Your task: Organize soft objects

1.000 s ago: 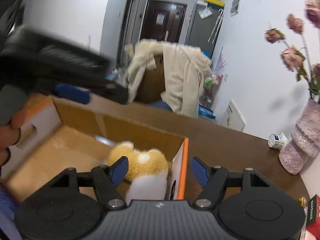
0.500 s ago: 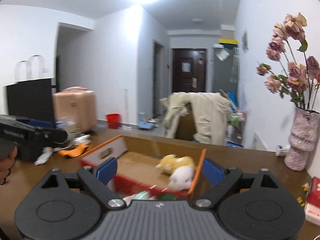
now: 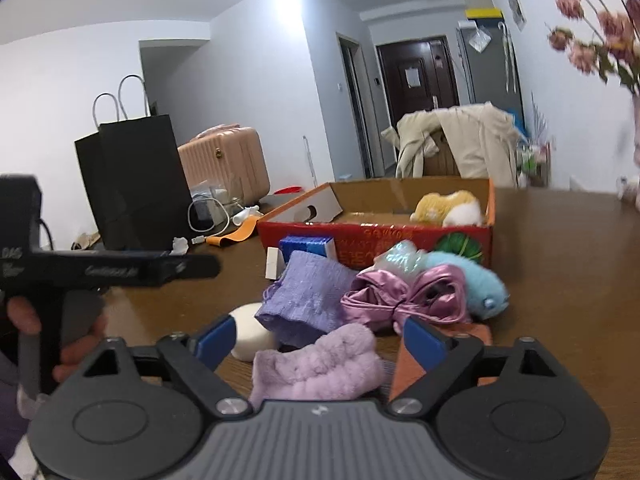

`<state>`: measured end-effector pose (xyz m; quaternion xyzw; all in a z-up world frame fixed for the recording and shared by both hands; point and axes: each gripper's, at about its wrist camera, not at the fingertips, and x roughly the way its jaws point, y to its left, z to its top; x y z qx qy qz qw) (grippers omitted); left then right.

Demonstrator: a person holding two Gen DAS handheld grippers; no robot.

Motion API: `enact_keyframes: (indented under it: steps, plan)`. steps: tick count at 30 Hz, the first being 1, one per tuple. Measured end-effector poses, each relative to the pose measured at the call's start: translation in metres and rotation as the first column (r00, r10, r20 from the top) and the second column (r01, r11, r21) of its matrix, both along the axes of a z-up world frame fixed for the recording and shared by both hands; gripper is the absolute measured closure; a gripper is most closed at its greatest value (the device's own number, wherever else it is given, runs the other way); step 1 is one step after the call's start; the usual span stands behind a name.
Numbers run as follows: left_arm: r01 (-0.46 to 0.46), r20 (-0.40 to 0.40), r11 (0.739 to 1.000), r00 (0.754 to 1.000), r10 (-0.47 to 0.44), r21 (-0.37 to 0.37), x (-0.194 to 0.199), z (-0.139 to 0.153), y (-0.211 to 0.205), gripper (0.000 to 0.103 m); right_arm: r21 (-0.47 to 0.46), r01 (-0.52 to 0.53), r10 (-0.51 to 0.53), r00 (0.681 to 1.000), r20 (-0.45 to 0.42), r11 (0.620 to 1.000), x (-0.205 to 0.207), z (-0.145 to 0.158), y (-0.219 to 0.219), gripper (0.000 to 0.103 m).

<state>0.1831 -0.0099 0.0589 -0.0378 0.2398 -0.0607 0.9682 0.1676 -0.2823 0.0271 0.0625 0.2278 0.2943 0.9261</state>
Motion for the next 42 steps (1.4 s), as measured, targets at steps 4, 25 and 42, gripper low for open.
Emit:
enact_keyframes:
  steps: [4, 25, 42]
  plan:
    - [0.016, -0.077, 0.998, 0.997, -0.021, -0.057, 0.059, -0.009, 0.004, 0.005, 0.025, -0.011, 0.012, 0.999, -0.050, 1.000, 0.024, -0.006, 0.017, 0.028]
    - [-0.049, -0.140, 0.934, 0.990, -0.001, -0.354, 0.078, -0.031, 0.071, 0.098, -0.086, 0.000, -0.013, 0.988, -0.152, 0.996, 0.089, -0.029, 0.083, 0.090]
    - [-0.143, -0.114, 0.853, 0.989, 0.098, -0.501, 0.027, -0.059, 0.135, 0.097, -0.211, -0.030, -0.013, 0.980, -0.200, 0.977, 0.064, -0.009, 0.183, 0.063]
